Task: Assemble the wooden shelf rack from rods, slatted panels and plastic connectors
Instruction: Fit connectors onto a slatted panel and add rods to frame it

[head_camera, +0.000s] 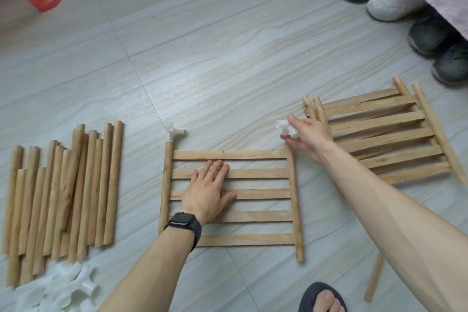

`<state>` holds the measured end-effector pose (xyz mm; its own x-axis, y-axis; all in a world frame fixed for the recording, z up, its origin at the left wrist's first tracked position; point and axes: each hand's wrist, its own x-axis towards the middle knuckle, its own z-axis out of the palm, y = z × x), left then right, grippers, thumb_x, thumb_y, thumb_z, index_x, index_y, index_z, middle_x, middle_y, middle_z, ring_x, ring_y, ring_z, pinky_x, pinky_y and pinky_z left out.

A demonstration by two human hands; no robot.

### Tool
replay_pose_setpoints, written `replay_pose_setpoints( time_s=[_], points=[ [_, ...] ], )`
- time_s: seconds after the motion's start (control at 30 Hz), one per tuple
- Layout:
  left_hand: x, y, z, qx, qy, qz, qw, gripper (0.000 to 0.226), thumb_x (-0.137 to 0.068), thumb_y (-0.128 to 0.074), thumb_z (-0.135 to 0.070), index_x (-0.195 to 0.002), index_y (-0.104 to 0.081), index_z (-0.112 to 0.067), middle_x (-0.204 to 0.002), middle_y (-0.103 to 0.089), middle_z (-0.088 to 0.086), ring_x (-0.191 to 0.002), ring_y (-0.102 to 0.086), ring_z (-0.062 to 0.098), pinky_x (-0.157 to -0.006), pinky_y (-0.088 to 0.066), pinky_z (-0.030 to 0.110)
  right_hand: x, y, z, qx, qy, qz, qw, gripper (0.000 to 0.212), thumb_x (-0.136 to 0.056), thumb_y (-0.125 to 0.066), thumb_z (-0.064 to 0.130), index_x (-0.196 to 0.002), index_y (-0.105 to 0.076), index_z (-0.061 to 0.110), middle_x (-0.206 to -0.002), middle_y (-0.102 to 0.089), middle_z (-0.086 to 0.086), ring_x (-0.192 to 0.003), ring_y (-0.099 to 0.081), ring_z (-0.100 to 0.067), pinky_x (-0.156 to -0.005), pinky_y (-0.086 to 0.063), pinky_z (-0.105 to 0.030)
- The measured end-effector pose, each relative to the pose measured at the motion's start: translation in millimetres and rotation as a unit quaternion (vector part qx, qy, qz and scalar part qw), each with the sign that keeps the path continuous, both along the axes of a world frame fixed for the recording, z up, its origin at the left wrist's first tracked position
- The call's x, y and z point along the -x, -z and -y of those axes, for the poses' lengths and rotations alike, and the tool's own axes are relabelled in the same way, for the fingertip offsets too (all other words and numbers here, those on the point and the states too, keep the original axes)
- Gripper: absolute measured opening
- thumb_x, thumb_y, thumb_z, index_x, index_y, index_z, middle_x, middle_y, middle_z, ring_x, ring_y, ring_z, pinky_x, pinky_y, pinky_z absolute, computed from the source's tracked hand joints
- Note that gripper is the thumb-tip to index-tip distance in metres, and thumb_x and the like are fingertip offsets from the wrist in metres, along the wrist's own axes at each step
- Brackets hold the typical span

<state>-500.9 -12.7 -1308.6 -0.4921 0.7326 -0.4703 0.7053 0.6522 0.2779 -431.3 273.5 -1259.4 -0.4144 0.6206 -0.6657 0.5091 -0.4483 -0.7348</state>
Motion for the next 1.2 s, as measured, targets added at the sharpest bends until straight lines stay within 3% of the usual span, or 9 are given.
replay_pose_setpoints(
  time_s=[0.1,0.23,0.37,0.5,0.63,0.77,0.9,1.07,1.2],
  points=[
    [-1,1,1,-0.008,-0.004,-0.001,1.0,0.077,-0.101,-0.036,-0.062,-0.162,-0.005,-0.026,-0.17,-0.002,-0.005,-0.156,0.007,0.018,-0.125,-0.003,0.045,8,-1,-2,0.03,0.044,0.016,0.998,0.014,-0.101,-0.062,0.022,-0.098,-0.063,0.008,-0.095,-0.066,-0.007,-0.08,-0.067,-0.019,-0.083,-0.06,-0.034],
    [-2,1,2,-0.007,-0.003,-0.001,1.0,0.077,-0.101,-0.034,-0.062,-0.162,-0.003,-0.026,-0.17,0.0,-0.006,-0.156,0.008,0.018,-0.125,-0.001,0.044,16,-4,-3,0.014,0.066,0.057,0.996,0.015,-0.101,-0.054,0.026,-0.086,-0.058,0.029,-0.082,-0.056,0.001,-0.066,-0.049,-0.01,-0.06,-0.039,-0.027],
    [-2,2,3,-0.014,-0.005,0.003,1.0,0.076,-0.102,-0.033,-0.061,-0.162,-0.002,-0.026,-0.17,0.001,-0.006,-0.156,0.009,0.017,-0.125,0.002,0.044,23,-5,-3,0.028,0.02,0.013,0.999,0.031,-0.081,-0.068,0.07,-0.085,-0.048,0.046,-0.096,-0.054,0.013,-0.081,-0.052,-0.011,-0.078,-0.043,-0.031],
    [-3,4,4,-0.015,-0.007,0.004,1.0,0.077,-0.102,-0.033,-0.061,-0.162,-0.001,-0.026,-0.169,0.002,-0.007,-0.155,0.01,0.017,-0.125,0.003,0.043,29,13,-5,-0.045,-0.027,0.035,0.998,0.042,-0.071,-0.09,0.041,-0.081,-0.05,0.037,-0.093,-0.057,0.011,-0.082,-0.059,-0.013,-0.071,-0.045,-0.029],
    [-2,4,4,-0.013,-0.005,0.006,1.0,0.077,-0.102,-0.033,-0.062,-0.162,0.0,-0.026,-0.169,0.003,-0.007,-0.155,0.011,0.017,-0.125,0.003,0.043,30,23,-11,-0.068,-0.044,0.064,0.995,0.046,-0.072,-0.088,0.047,-0.093,-0.06,0.017,-0.104,-0.069,0.0,-0.089,-0.068,-0.013,-0.072,-0.048,-0.03],
    [-2,4,4,-0.01,-0.004,0.004,1.0,0.077,-0.102,-0.033,-0.062,-0.162,-0.001,-0.026,-0.169,0.002,-0.007,-0.155,0.01,0.017,-0.125,0.001,0.044,24,21,-9,-0.077,-0.04,0.05,0.995,0.075,-0.07,-0.089,0.052,-0.125,-0.043,0.03,-0.106,-0.064,0.009,-0.086,-0.073,-0.008,-0.07,-0.049,-0.029],
    [-2,4,3,-0.006,-0.004,0.007,1.0,0.077,-0.102,-0.033,-0.062,-0.162,-0.001,-0.026,-0.169,0.002,-0.007,-0.155,0.01,0.017,-0.126,0.0,0.045,20,26,-11,-0.121,-0.049,0.056,0.99,0.041,-0.076,-0.083,0.056,-0.1,-0.066,0.028,-0.099,-0.069,0.01,-0.085,-0.067,-0.008,-0.068,-0.05,-0.024],
    [-3,5,3,-0.008,-0.005,0.002,1.0,0.077,-0.101,-0.034,-0.062,-0.162,-0.002,-0.026,-0.169,0.001,-0.007,-0.156,0.009,0.018,-0.125,0.0,0.045,13,38,-15,-0.145,-0.059,0.041,0.987,0.021,-0.086,-0.078,0.046,-0.092,-0.071,0.027,-0.098,-0.072,0.009,-0.087,-0.068,-0.01,-0.084,-0.058,-0.027],
    [-3,7,4,-0.01,-0.004,-0.001,1.0,0.077,-0.101,-0.033,-0.063,-0.162,-0.003,-0.026,-0.169,0.0,-0.007,-0.156,0.008,0.018,-0.125,0.001,0.044,9,39,-15,-0.236,-0.133,0.104,0.957,0.027,-0.092,-0.065,0.056,-0.103,-0.069,0.032,-0.097,-0.065,0.016,-0.096,-0.06,-0.007,-0.082,-0.043,-0.021]
  ],
)
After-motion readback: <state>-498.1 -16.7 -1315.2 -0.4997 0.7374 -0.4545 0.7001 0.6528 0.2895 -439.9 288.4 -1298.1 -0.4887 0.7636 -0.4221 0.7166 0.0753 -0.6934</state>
